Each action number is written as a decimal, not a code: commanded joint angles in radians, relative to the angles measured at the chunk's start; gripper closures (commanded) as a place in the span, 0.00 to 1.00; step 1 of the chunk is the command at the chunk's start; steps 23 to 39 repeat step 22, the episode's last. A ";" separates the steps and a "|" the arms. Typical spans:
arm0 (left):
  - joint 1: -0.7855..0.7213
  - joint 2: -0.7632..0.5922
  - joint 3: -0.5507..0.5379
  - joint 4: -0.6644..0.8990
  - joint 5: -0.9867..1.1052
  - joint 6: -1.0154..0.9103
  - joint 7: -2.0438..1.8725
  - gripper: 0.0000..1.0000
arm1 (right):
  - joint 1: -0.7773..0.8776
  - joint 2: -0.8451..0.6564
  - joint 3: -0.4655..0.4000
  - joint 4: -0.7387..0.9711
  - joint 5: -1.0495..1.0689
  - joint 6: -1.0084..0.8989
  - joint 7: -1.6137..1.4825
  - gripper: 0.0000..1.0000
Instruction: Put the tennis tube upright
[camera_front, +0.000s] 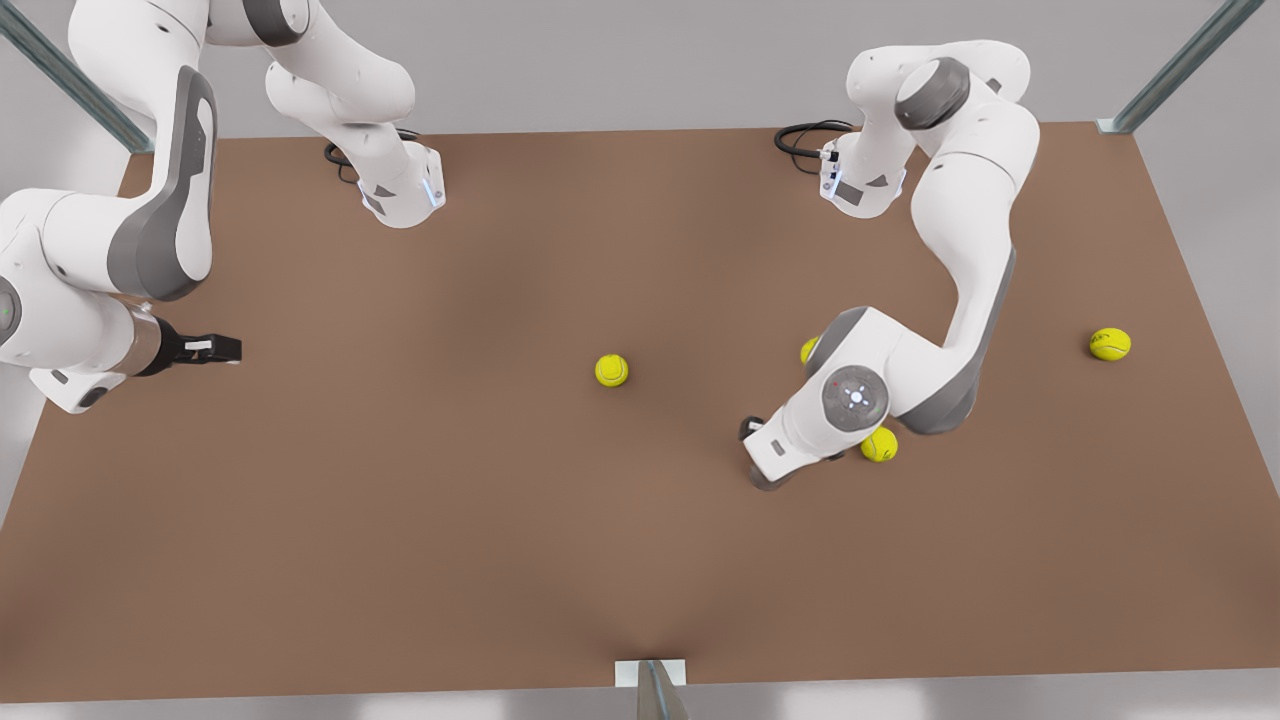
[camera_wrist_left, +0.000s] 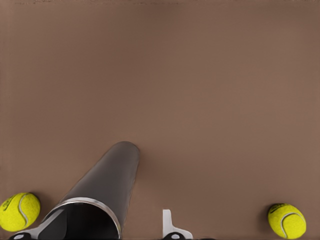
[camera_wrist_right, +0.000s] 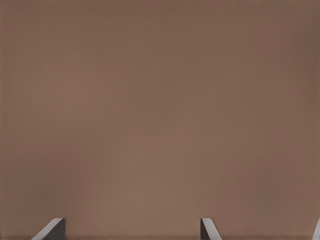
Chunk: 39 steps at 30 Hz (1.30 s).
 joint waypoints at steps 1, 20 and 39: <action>0.004 -0.008 -0.004 0.001 0.012 -0.037 -0.037 0.00 | 0.000 -0.002 0.000 0.003 0.000 -0.001 -0.001 0.00; -0.041 -0.568 0.461 -0.190 -0.290 -0.432 0.290 0.00 | -0.005 -0.089 0.000 0.029 0.013 0.016 -0.001 0.00; -0.042 -0.563 0.458 -0.190 -0.290 -0.433 0.290 0.00 | -0.005 -0.089 0.000 0.029 0.013 0.016 -0.001 0.00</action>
